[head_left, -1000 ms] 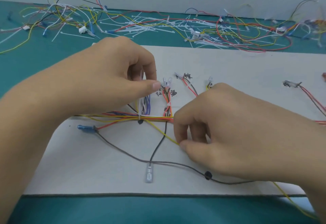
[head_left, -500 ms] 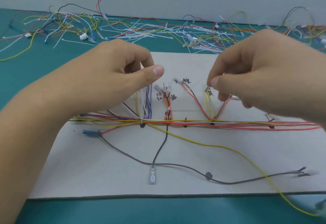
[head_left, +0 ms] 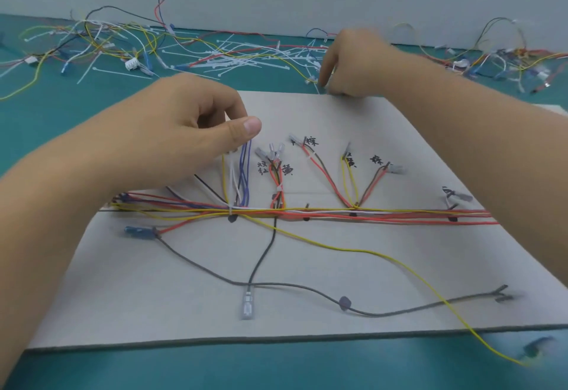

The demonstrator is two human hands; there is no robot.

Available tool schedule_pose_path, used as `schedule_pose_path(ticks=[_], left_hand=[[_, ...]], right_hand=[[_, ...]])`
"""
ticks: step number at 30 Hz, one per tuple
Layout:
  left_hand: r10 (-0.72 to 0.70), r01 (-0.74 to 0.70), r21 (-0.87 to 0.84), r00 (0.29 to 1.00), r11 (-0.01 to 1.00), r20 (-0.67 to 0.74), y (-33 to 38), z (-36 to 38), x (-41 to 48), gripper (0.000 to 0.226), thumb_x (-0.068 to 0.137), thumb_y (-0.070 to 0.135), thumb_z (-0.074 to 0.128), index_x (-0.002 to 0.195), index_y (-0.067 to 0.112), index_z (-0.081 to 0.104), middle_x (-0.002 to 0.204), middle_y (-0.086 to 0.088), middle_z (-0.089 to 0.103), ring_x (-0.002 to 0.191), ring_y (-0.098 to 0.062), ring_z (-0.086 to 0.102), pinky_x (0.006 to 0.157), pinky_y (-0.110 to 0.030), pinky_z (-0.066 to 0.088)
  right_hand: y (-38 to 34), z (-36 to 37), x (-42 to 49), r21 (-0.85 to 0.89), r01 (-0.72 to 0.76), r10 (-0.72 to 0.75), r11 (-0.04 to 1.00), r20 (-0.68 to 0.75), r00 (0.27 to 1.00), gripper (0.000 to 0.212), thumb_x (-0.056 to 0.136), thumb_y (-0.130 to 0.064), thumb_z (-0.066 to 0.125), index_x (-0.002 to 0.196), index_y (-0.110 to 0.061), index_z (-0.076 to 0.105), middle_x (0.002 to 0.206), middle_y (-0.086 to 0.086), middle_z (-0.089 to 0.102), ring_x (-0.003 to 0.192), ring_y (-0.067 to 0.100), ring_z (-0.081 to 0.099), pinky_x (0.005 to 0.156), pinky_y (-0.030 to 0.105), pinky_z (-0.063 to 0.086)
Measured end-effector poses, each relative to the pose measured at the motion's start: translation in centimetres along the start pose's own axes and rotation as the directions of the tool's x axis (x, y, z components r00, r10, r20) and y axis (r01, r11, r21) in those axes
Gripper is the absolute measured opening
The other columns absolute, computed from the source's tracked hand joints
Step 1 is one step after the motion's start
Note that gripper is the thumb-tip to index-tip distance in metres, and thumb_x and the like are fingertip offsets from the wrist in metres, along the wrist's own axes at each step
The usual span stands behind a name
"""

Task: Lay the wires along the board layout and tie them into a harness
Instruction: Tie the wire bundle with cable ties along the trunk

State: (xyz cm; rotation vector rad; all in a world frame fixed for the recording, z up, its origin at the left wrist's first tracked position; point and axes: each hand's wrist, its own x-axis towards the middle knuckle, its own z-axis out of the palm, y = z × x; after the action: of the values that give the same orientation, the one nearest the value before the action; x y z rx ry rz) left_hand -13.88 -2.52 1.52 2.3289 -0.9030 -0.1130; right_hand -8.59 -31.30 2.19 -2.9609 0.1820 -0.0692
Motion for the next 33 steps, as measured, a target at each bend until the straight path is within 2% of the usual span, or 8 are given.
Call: schedule_pose_path(ticks=[3, 7, 13, 17, 22, 27, 30, 33], left_hand=[[-0.014, 0.014, -0.002, 1.0, 1.0, 0.003, 0.0, -0.1, 0.1, 0.031, 0.094, 0.058, 0.055, 0.085, 0.031, 0.069, 0.065, -0.005, 0.058, 0.049, -0.008, 0.041, 0.056, -0.033, 0.041], [-0.013, 0.013, 0.016, 1.0, 1.0, 0.002, -0.1, 0.1, 0.1, 0.028, 0.097, 0.052, 0.055, 0.085, 0.03, 0.069, 0.062, 0.001, 0.055, 0.048, -0.006, 0.041, 0.055, -0.032, 0.04], [-0.015, 0.015, 0.016, 1.0, 1.0, 0.016, 0.3, 0.2, -0.1, 0.026, 0.097, 0.05, 0.054, 0.089, 0.03, 0.07, 0.066, -0.003, 0.057, 0.058, -0.017, 0.048, 0.066, -0.047, 0.051], [-0.013, 0.013, 0.014, 1.0, 1.0, 0.006, 0.5, 0.1, -0.2, 0.027, 0.098, 0.05, 0.055, 0.089, 0.028, 0.07, 0.064, -0.002, 0.055, 0.053, -0.011, 0.042, 0.059, -0.039, 0.044], [-0.007, 0.007, 0.01, 1.0, 1.0, -0.013, 1.0, 0.0, -0.3, 0.028, 0.096, 0.056, 0.059, 0.088, 0.032, 0.071, 0.065, 0.01, 0.06, 0.051, -0.005, 0.048, 0.057, -0.029, 0.04], [0.095, -0.102, -0.037, 0.984, 0.994, -0.15, 2.1, -0.2, -0.9, 0.009, 0.094, 0.042, 0.07, 0.091, 0.037, 0.076, 0.079, 0.034, 0.064, 0.063, 0.012, 0.058, 0.051, -0.012, 0.04], [0.159, -0.184, -0.138, 0.972, 0.973, -0.171, 3.1, -0.3, -1.3, 0.009, 0.089, 0.044, 0.07, 0.091, 0.039, 0.078, 0.091, 0.022, 0.073, 0.086, -0.002, 0.067, 0.062, -0.024, 0.043], [0.217, -0.249, -0.198, 0.961, 0.948, -0.171, 4.2, 0.3, -1.5, 0.005, 0.089, 0.035, 0.073, 0.087, 0.034, 0.077, 0.095, 0.015, 0.077, 0.089, -0.012, 0.069, 0.067, -0.012, 0.041]], right_hand=[[0.3, 0.0, 0.8, 0.018, -0.007, 0.006, 1.0, 0.065, 0.998, 0.03, 0.075, -0.005, 0.067, 0.08, -0.031, 0.081, 0.063, -0.003, 0.07, 0.053, 0.017, 0.062, 0.053, 0.02, 0.046], [1.0, 0.1, 1.6, -0.02, 0.031, -0.029, 0.999, 0.098, 0.995, 0.017, 0.075, -0.011, 0.073, 0.074, -0.028, 0.077, 0.072, -0.004, 0.074, 0.068, 0.02, 0.068, 0.068, 0.029, 0.054], [1.4, 0.9, 1.4, -0.098, 0.086, -0.078, 0.991, 0.088, 0.993, 0.016, 0.094, -0.018, 0.056, 0.097, -0.009, 0.069, 0.101, 0.013, 0.07, 0.096, 0.035, 0.063, 0.076, 0.034, 0.048], [0.7, -1.2, -0.3, -0.057, 0.069, -0.073, 0.996, -0.069, 0.995, 0.009, 0.091, -0.018, 0.06, 0.093, -0.018, 0.069, 0.092, 0.001, 0.066, 0.092, 0.029, 0.06, 0.068, 0.028, 0.042], [-2.0, -3.8, -5.9, 0.2, 0.072, -0.062, 0.977, -0.056, 0.996, 0.005, 0.08, -0.027, 0.065, 0.083, -0.026, 0.07, 0.076, -0.005, 0.073, 0.072, 0.019, 0.067, 0.076, 0.041, 0.058], [-5.2, -3.7, -14.1, 0.74, 0.055, -0.2, 0.67, 0.11, 0.974, 0.01, 0.086, -0.001, 0.066, 0.078, -0.006, 0.07, 0.072, 0.01, 0.074, 0.054, 0.014, 0.061, 0.048, 0.03, 0.047], [-5.9, -2.4, -16.6, 0.87, -0.007, -0.228, 0.493, 0.136, 0.964, 0.011, 0.082, 0.004, 0.065, 0.074, -0.003, 0.067, 0.069, 0.013, 0.072, 0.052, 0.018, 0.062, 0.045, 0.029, 0.048], [-5.6, -1.5, -17.3, 0.938, -0.03, -0.237, 0.346, 0.119, 0.964, 0.015, 0.081, 0.005, 0.067, 0.071, -0.007, 0.067, 0.065, 0.012, 0.069, 0.049, 0.017, 0.057, 0.043, 0.027, 0.042]])
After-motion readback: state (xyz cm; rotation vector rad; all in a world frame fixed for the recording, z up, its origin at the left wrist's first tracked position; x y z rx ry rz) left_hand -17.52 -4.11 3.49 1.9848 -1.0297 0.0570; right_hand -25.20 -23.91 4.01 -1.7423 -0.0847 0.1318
